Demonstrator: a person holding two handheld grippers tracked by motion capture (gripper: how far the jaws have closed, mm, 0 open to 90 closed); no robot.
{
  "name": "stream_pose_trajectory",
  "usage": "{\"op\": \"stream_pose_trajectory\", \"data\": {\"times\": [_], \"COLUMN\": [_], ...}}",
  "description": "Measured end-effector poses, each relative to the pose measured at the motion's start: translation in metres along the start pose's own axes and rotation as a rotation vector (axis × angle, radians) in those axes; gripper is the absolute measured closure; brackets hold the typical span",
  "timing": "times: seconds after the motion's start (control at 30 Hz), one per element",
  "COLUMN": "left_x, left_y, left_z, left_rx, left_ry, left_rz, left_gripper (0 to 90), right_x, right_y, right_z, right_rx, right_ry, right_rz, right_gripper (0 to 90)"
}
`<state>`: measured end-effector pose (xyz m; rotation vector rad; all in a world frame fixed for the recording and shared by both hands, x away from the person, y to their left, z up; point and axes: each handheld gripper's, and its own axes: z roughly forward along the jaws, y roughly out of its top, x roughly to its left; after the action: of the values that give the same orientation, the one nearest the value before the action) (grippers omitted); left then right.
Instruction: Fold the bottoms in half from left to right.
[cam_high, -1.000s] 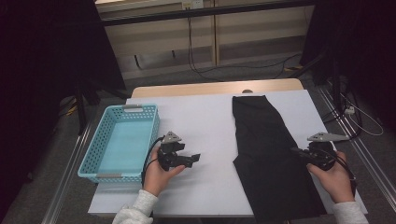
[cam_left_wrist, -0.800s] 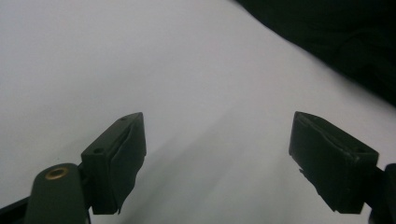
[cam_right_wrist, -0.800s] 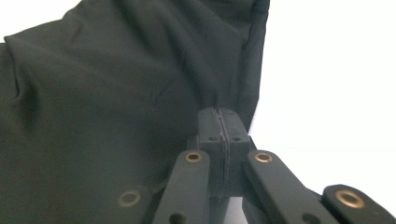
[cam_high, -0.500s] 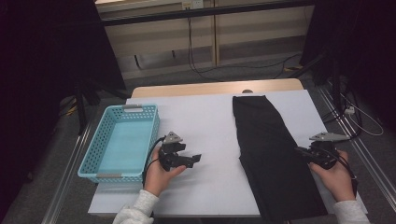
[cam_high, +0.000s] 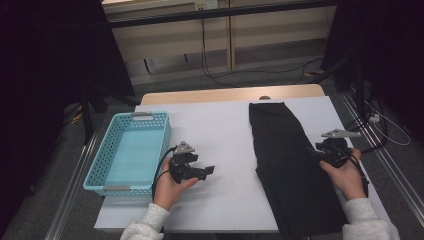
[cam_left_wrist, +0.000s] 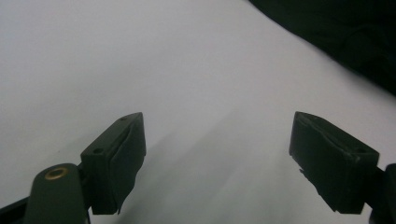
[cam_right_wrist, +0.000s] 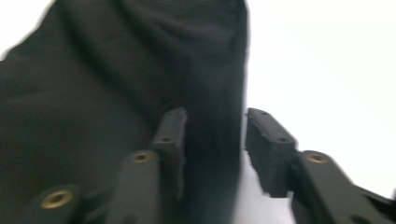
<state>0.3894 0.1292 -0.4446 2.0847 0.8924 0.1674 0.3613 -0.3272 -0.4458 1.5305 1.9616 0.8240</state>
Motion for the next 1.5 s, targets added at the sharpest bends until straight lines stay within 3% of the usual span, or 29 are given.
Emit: {"op": "stream_pose_trajectory", "data": {"times": [0.07, 0.17, 0.3, 0.4, 0.53, 0.63, 0.77, 0.83, 0.97, 1.07, 1.17, 1.27, 1.3, 1.4, 1.5], "left_x": [0.000, 0.001, 0.003, 0.003, 0.002, 0.004, 0.004, 0.003, 0.003, 0.001, 0.001, 0.001, 0.002, 0.002, 0.003], "left_y": [0.000, 0.000, -0.001, -0.001, -0.002, -0.003, -0.003, -0.003, -0.004, -0.003, -0.003, -0.003, -0.003, -0.003, -0.004], "left_z": [0.000, 0.000, 0.000, 0.000, 0.001, 0.001, 0.000, 0.000, -0.001, 0.000, 0.001, 0.000, -0.001, -0.002, -0.004], "left_rx": [-0.003, -0.002, 0.005, 0.002, 0.006, 0.010, 0.007, 0.010, 0.019, 0.019, 0.020, 0.020, 0.023, 0.024, 0.031], "left_ry": [0.001, -0.001, 0.004, 0.002, 0.001, 0.006, 0.011, 0.009, 0.012, 0.013, 0.013, 0.013, 0.014, 0.021, 0.030], "left_rz": [0.002, -0.001, -0.003, -0.008, -0.003, -0.010, -0.010, -0.010, -0.006, -0.007, -0.002, -0.001, 0.001, 0.007, 0.017], "left_gripper": [18.7, 18.7, 18.7, 18.7, 18.7, 18.7, 18.7, 18.6, 18.6, 18.5, 18.3, 18.2, 18.1, 17.5, 16.8], "right_x": [-0.004, -0.002, -0.001, -0.002, -0.009, -0.010, -0.004, 0.002, 0.019, 0.040, 0.064, 0.082, 0.088, 0.104, 0.112], "right_y": [0.003, 0.005, 0.010, 0.016, 0.023, 0.023, 0.023, 0.026, 0.032, 0.038, 0.047, 0.052, 0.052, 0.054, 0.056], "right_z": [0.009, 0.019, 0.021, 0.022, 0.021, 0.027, 0.028, 0.023, 0.016, 0.014, 0.018, 0.027, 0.032, 0.042, 0.047], "right_rx": [0.008, 0.023, 0.005, 0.021, 0.005, 0.014, 0.027, 0.000, -0.042, -0.067, -0.052, -0.061, -0.052, -0.022, -0.036], "right_ry": [0.015, 0.020, 0.051, 0.071, 0.057, 0.038, 0.021, 0.009, 0.047, 0.084, 0.134, 0.200, 0.207, 0.192, 0.213], "right_rz": [0.037, 0.017, 0.021, 0.003, 0.031, 0.015, 0.011, 0.022, 0.021, -0.010, -0.039, -0.036, -0.037, -0.103, -0.090], "right_gripper": [67.3, 72.7, 89.5, 90.0, 90.0, 89.6, 77.4, 61.3, 46.8, 41.6, 32.9, 28.6, 26.6, 22.9, 22.2]}}
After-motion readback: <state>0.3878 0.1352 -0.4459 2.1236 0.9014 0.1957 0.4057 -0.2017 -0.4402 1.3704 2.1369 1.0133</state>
